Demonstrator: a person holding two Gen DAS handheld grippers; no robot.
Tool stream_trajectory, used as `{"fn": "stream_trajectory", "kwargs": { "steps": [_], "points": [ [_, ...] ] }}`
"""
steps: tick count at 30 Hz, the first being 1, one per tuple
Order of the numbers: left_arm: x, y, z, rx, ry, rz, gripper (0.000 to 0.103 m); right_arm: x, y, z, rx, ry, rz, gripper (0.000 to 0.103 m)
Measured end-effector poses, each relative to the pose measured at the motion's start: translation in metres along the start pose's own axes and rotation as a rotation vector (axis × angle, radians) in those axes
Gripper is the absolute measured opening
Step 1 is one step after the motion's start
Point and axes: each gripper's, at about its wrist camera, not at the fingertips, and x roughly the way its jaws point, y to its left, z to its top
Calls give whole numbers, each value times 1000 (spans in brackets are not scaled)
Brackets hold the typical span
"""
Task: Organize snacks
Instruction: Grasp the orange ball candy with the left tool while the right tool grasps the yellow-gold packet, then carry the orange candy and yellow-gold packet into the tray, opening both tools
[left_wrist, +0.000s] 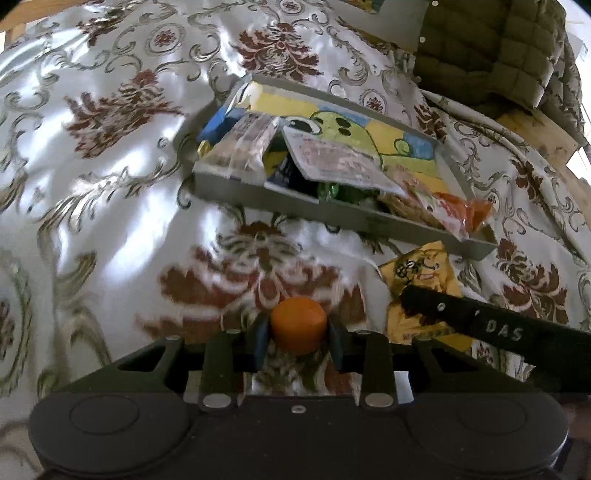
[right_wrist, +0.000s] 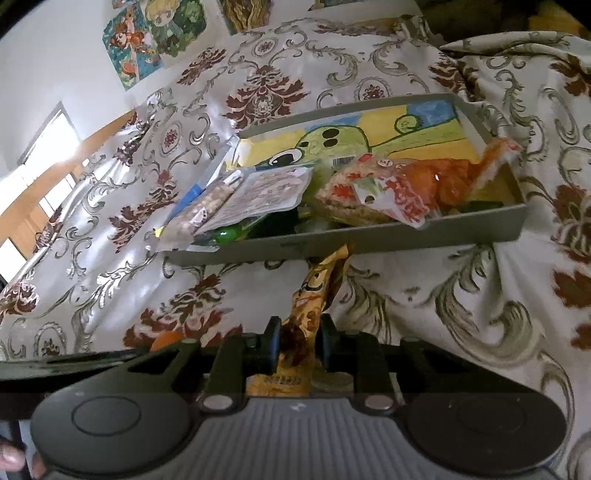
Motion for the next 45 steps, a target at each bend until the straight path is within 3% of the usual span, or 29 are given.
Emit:
{"fn": "stream_trajectory", "kwargs": {
  "steps": [3,5,13,22,35,41,45],
  "points": [
    [-11,-2,-11,-29,2,8,35,-16,1,-5,15,-9,0,22],
    [-19,-6,-17,-40,-4,8,35,-34,2,-11,28,-32,8,15],
    [-47,-12,-38,-94,-12,6,35,-86,4,-35,63,-67,25,14],
    [-70,-8,-55,-82,-45,43,35,-89,-1,-46,113,-59,36,14],
    [-70,-7,-43,-125,-171,-25,35,-88,-3,-44,151,-107,79,14],
    [-59,-19,-30,-74,-208,-30,35,-86,-3,-39,161,-138,96,14],
    [-52,-17,-16,-94,-228,-87,35,-86,-1,-33,149,-171,84,14]
  ]
}}
